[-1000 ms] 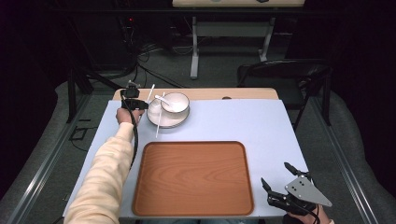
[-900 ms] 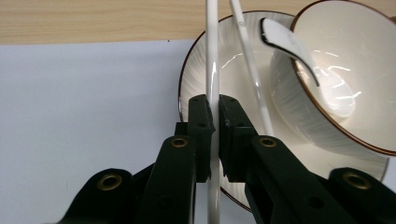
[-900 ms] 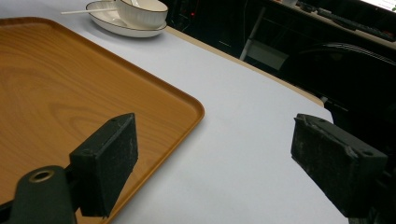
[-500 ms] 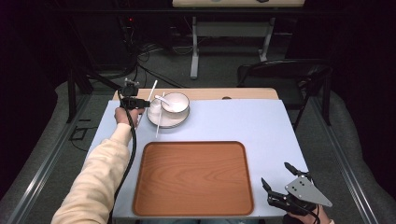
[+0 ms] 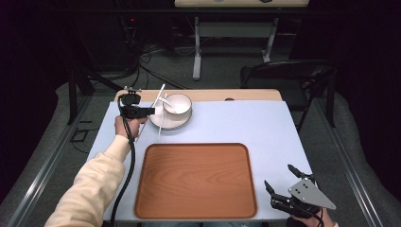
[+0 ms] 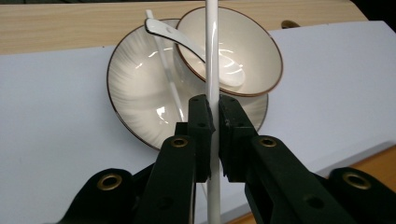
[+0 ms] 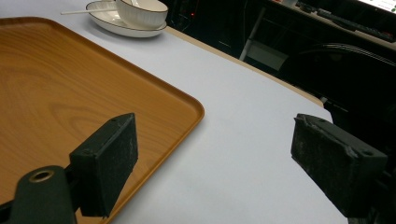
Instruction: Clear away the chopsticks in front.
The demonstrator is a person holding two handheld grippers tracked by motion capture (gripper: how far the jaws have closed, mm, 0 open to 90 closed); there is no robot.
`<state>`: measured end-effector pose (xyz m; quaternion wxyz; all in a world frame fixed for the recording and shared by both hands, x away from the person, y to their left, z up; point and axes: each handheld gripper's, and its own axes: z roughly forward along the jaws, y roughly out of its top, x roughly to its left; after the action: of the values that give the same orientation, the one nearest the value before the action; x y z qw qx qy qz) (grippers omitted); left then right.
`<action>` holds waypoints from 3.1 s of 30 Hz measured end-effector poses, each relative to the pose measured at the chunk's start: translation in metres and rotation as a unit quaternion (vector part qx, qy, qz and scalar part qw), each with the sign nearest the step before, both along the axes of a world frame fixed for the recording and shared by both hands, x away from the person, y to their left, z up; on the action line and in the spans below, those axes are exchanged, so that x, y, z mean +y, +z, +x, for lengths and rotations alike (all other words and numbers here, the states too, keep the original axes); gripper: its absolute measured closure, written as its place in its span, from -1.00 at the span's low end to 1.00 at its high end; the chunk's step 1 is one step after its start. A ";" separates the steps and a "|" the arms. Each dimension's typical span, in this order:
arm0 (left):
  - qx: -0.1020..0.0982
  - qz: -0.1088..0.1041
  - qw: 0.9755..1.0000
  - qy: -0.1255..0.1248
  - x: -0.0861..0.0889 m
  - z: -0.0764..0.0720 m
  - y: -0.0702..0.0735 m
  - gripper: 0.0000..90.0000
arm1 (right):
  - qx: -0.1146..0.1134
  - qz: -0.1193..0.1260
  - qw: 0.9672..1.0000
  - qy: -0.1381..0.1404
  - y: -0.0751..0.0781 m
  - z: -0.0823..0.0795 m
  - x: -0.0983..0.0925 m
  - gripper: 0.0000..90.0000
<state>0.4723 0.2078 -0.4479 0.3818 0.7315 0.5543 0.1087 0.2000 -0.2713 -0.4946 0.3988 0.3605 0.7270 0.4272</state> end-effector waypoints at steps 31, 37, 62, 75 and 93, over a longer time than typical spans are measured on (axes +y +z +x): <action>-0.021 -0.034 0.999 -0.035 -0.009 -0.095 -0.014 0.88 | 0.000 -0.001 1.000 0.000 0.000 0.000 0.000 -0.68; -0.018 -0.028 0.999 -0.032 -0.010 -0.113 -0.020 0.88 | 0.001 -0.002 1.000 0.000 0.000 0.000 0.001 -0.68; 0.020 -0.020 1.000 0.002 -0.017 -0.153 -0.069 0.88 | 0.001 -0.002 1.000 0.002 0.000 0.001 0.002 -0.68; 0.035 0.014 0.999 0.018 -0.015 -0.165 -0.080 0.88 | -0.001 -0.001 1.000 0.005 0.000 0.002 0.002 -0.68; 0.089 0.052 0.994 0.035 -0.012 -0.165 -0.094 0.88 | -0.001 0.002 1.000 0.012 0.000 0.006 0.004 -0.68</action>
<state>0.3075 0.1963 -0.5418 0.2884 0.7371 0.6052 0.0850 0.2063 -0.2676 -0.4944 0.3936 0.3517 0.7302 0.4338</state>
